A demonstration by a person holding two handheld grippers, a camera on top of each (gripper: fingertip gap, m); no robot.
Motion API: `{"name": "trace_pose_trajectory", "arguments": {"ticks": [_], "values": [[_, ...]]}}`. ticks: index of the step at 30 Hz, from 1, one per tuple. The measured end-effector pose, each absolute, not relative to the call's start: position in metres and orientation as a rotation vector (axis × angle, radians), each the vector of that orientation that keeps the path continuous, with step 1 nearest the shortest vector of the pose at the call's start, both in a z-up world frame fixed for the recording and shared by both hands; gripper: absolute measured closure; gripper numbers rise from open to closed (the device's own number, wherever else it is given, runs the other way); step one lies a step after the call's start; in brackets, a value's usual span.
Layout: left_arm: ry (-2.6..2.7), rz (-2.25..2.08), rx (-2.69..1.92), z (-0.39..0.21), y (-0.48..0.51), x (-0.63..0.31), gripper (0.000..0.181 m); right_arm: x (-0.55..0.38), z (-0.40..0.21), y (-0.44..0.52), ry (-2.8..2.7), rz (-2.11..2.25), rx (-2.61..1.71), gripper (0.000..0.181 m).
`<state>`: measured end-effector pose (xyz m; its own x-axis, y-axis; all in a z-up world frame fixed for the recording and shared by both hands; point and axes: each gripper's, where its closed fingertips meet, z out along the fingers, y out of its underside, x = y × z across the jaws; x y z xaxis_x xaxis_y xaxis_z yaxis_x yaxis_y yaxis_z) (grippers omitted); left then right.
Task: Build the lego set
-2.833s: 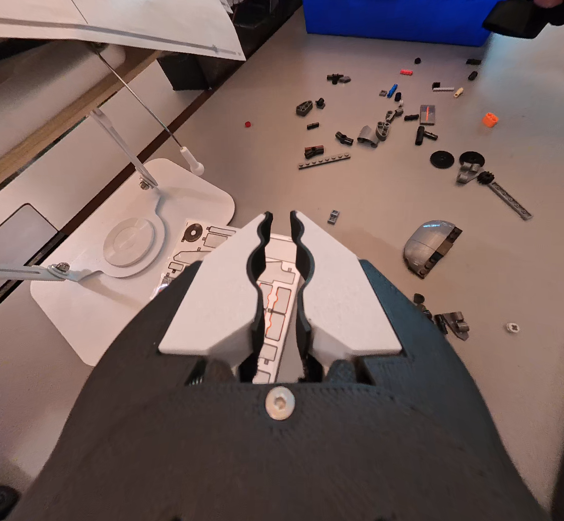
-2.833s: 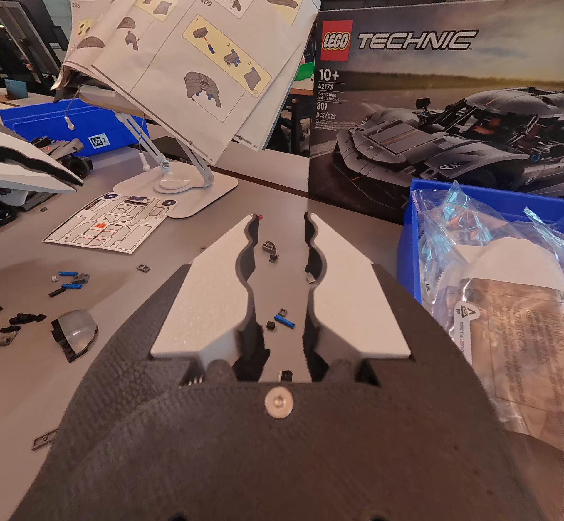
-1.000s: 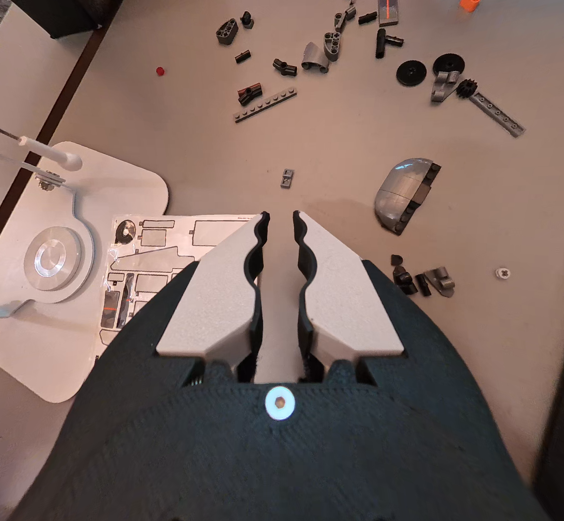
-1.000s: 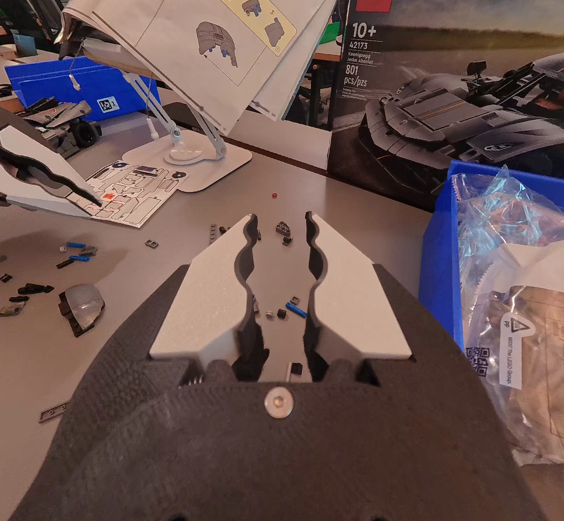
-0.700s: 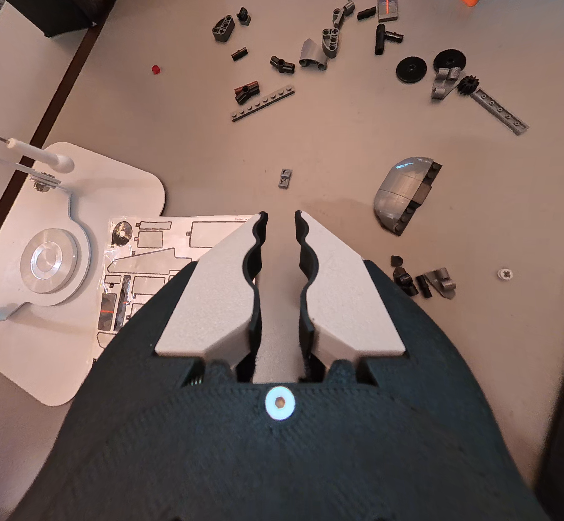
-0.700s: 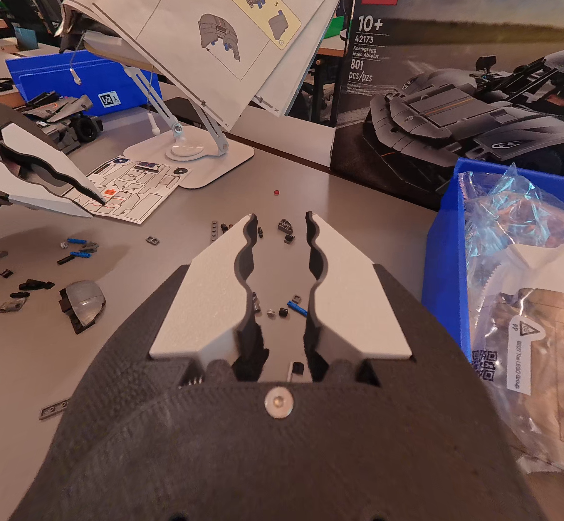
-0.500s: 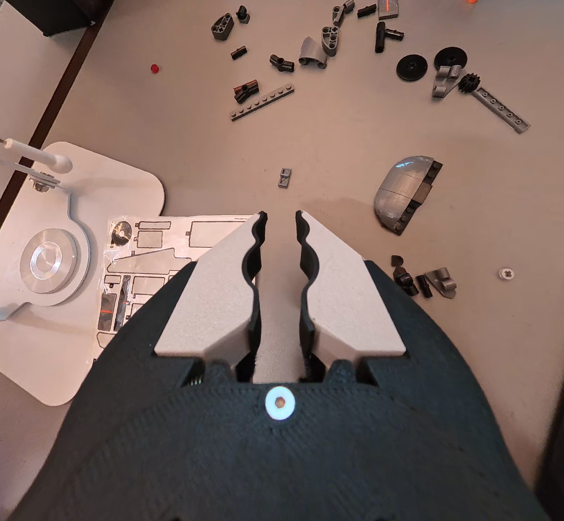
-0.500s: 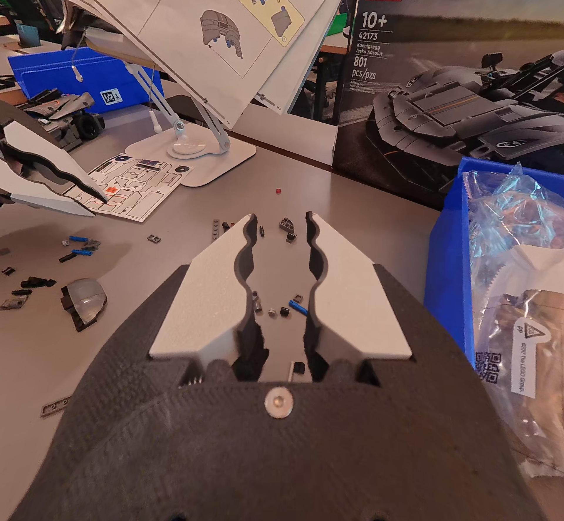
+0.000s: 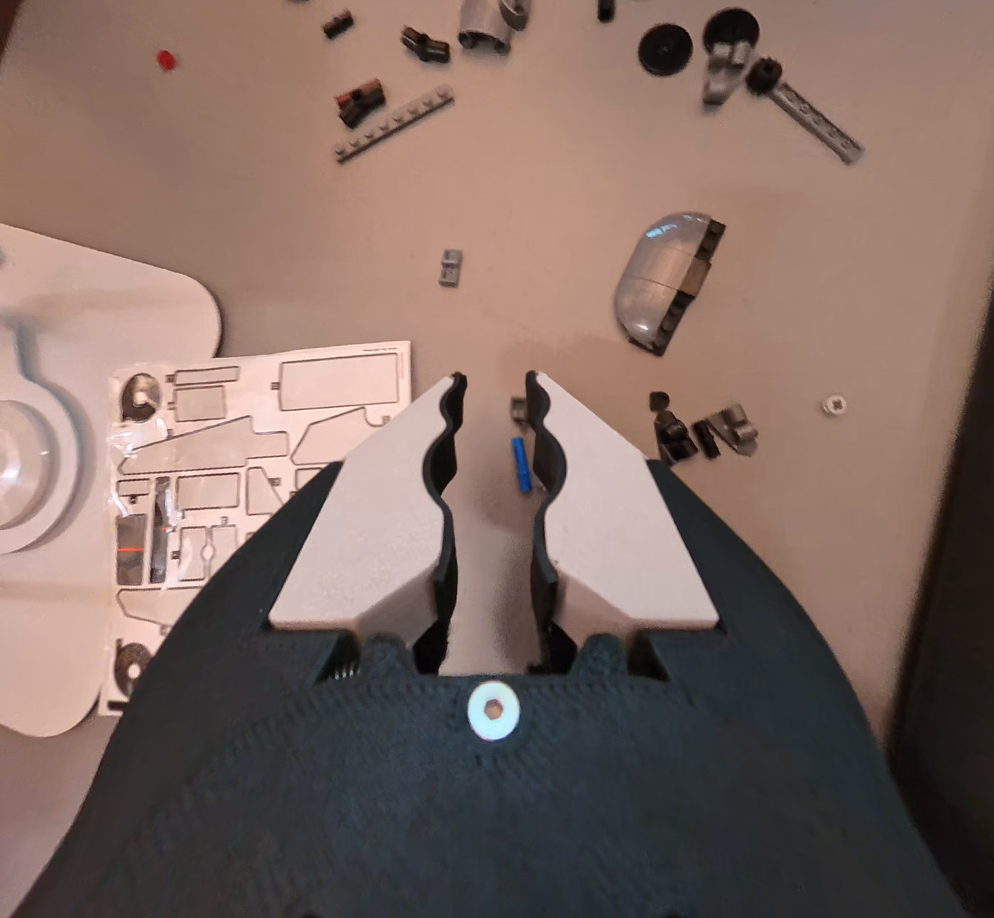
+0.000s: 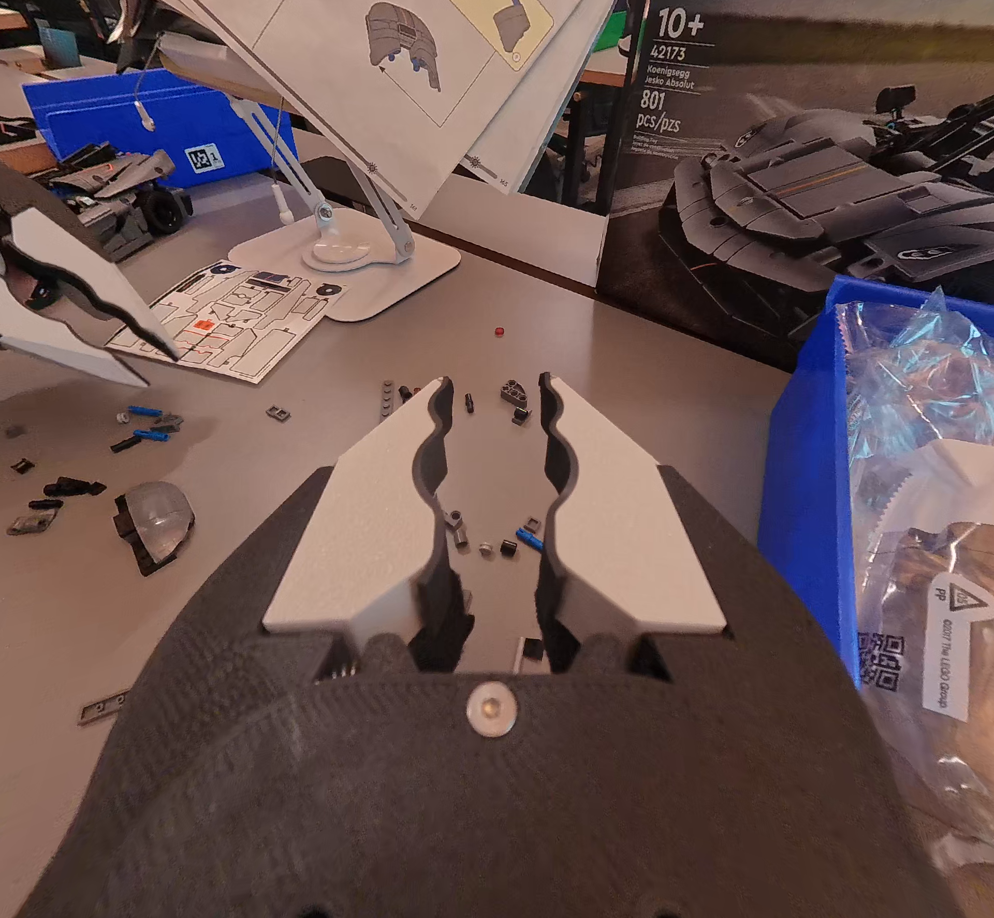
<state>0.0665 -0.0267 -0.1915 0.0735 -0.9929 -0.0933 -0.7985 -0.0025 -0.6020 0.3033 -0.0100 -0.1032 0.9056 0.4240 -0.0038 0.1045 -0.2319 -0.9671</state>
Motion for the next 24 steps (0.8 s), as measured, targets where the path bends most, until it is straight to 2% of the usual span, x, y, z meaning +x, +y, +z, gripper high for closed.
{"name": "trace_pose_trajectory", "arguments": {"ticks": [7, 24], "values": [[1.954, -0.436, -1.883, -0.218, -0.044, 0.059, 0.163, 0.302, -0.103, -0.010, -0.403, 0.315, -1.795, 0.150], [1.963, -0.454, -1.851, -0.222, -0.047, 0.070, 0.176, 0.299, -0.101, -0.011, -0.410, 0.322, -1.790, 0.150]]}}
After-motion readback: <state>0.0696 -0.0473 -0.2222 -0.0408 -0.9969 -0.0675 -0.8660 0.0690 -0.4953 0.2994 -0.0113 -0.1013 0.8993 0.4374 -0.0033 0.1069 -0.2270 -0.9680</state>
